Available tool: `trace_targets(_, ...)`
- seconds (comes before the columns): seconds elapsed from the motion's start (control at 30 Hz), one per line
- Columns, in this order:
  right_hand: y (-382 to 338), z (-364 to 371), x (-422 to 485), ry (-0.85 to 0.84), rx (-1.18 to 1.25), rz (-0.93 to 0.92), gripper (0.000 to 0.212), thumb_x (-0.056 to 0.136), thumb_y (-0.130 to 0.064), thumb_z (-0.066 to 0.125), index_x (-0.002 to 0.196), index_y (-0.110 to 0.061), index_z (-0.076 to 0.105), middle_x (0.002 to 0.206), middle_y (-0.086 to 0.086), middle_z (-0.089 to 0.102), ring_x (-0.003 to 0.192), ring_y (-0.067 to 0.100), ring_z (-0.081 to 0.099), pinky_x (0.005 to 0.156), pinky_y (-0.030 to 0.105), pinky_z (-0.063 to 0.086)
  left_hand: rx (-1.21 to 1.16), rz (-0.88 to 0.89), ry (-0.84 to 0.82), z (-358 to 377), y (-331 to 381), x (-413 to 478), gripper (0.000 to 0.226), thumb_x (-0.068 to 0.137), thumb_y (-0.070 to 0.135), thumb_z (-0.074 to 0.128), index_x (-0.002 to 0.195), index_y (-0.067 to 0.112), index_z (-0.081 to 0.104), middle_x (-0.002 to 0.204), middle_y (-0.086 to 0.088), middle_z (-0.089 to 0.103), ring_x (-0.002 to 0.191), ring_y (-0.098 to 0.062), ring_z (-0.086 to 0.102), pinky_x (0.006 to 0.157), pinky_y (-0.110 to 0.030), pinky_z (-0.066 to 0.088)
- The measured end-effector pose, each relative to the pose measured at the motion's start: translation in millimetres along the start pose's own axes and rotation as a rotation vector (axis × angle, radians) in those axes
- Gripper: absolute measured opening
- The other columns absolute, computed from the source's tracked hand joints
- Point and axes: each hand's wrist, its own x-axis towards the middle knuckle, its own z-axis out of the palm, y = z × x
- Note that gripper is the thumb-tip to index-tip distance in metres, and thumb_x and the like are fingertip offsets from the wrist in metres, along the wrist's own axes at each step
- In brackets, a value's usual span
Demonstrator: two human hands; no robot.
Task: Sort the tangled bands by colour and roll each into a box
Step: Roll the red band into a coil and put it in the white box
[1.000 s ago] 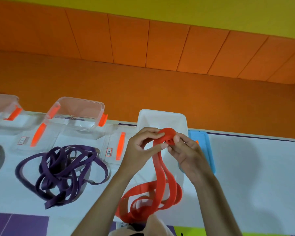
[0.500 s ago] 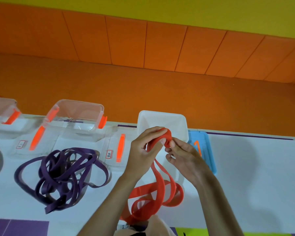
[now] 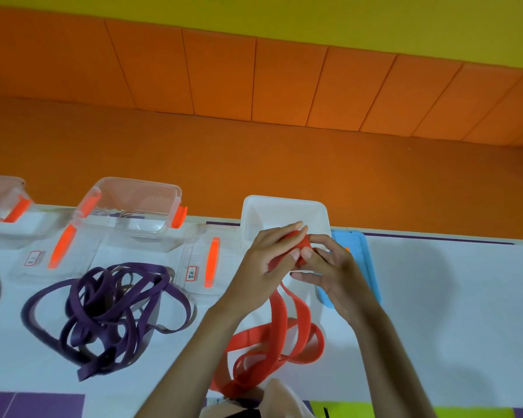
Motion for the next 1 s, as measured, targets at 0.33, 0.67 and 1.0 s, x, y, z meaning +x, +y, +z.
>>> trace_targets(0.33, -6.2, 3.6, -7.9, 0.024, 0.105, -0.05, 0.045, 0.093, -0.041, 0.073, 0.134, -0.025, 0.065, 0.117, 0.009, 0.077, 0.112, 0.022, 0.074, 0.09, 0.024, 0.058, -0.275, -0.003, 0.171, -12.9, 14.6, 5.5, 0.039, 0.086, 0.031, 0.086, 0.122, 0.045, 0.076, 0.13, 0.013, 0.071, 0.13, -0.016, 0.064, 0.104, -0.024, 0.054)
trace_targets(0.67, -4.0, -4.7, -15.8, -0.019, 0.245, -0.03, 0.049, 0.096, -0.036, 0.068, 0.137, -0.01, 0.065, 0.118, 0.014, 0.071, 0.11, 0.018, 0.068, 0.094, 0.025, 0.056, -0.251, -0.018, 0.154, -0.7, 20.9, -1.3, 0.035, 0.09, 0.025, 0.082, 0.122, 0.036, 0.074, 0.122, 0.022, 0.073, 0.122, -0.012, 0.067, 0.096, -0.016, 0.054)
trace_targets(1.0, -12.2, -10.4, -24.5, 0.027, 0.112, -0.034, 0.043, 0.088, -0.025, 0.075, 0.127, -0.01, 0.068, 0.118, 0.012, 0.077, 0.114, 0.029, 0.074, 0.084, 0.029, 0.063, -0.263, -0.036, 0.162, 6.9, 15.9, -13.1, 0.035, 0.093, 0.025, 0.078, 0.128, 0.023, 0.075, 0.128, 0.013, 0.074, 0.126, -0.016, 0.067, 0.104, -0.028, 0.056)
